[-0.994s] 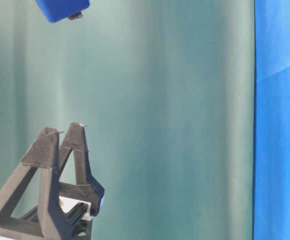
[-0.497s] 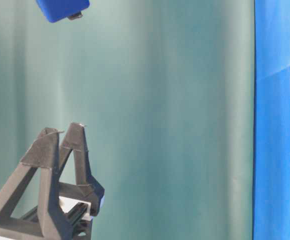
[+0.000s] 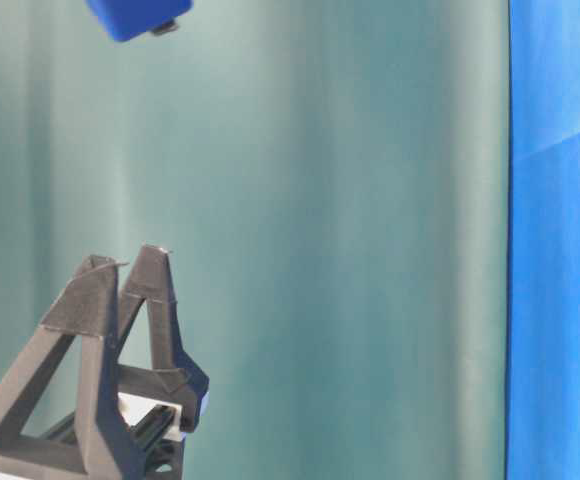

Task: Handover the blue block to the right arm after grasping it with the left arm, then place it in the designated position.
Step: 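Hold the cube in the right gripper and reorient the wrist downward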

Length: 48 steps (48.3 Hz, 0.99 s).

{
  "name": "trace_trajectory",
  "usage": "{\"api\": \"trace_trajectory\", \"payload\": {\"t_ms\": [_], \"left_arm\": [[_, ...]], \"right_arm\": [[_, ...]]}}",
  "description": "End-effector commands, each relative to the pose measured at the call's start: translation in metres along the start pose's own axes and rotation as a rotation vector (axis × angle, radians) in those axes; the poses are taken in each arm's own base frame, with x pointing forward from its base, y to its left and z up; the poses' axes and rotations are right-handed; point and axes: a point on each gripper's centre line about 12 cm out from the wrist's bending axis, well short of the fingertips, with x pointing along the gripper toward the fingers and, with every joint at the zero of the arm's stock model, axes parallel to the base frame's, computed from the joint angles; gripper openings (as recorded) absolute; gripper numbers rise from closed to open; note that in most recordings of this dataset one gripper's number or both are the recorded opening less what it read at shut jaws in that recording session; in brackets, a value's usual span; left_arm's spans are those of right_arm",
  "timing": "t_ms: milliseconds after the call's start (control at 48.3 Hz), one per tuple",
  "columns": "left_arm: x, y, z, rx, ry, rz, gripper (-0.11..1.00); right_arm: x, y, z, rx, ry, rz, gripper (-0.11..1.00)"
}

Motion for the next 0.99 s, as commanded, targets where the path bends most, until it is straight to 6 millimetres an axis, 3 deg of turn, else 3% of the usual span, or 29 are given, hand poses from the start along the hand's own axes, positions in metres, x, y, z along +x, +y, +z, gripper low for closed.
{"api": "trace_trajectory", "payload": {"t_ms": [0, 414, 973], "left_arm": [[-0.002, -0.002, 0.017, 0.002, -0.049, -0.006, 0.93], [-0.001, -0.002, 0.018, 0.002, -0.053, -0.006, 0.93], [-0.001, -0.002, 0.018, 0.002, -0.053, -0.006, 0.93]], "right_arm": [[-0.002, 0.000, 0.003, 0.015, 0.006, -0.004, 0.46], [-0.005, -0.006, -0.023, 0.100, 0.224, -0.066, 0.46], [-0.005, -0.007, -0.023, 0.095, 0.222, -0.068, 0.46]]}}
